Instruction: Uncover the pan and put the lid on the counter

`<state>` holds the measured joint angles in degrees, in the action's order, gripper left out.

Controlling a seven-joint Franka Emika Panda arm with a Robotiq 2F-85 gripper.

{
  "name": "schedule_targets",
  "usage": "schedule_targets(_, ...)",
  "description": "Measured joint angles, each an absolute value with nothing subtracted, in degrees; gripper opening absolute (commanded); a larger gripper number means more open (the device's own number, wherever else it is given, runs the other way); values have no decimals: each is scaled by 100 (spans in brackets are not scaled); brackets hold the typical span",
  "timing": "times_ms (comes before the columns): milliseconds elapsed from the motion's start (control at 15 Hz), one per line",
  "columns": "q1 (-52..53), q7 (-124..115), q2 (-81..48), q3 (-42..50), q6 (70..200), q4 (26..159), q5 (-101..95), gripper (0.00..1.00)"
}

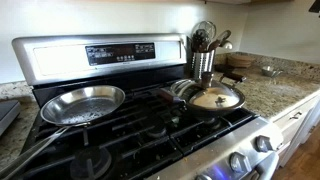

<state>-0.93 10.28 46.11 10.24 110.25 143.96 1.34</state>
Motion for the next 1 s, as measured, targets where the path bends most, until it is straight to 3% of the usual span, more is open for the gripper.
schedule_targets(1000,-67,1016,4026,699,11302,14484,164,100)
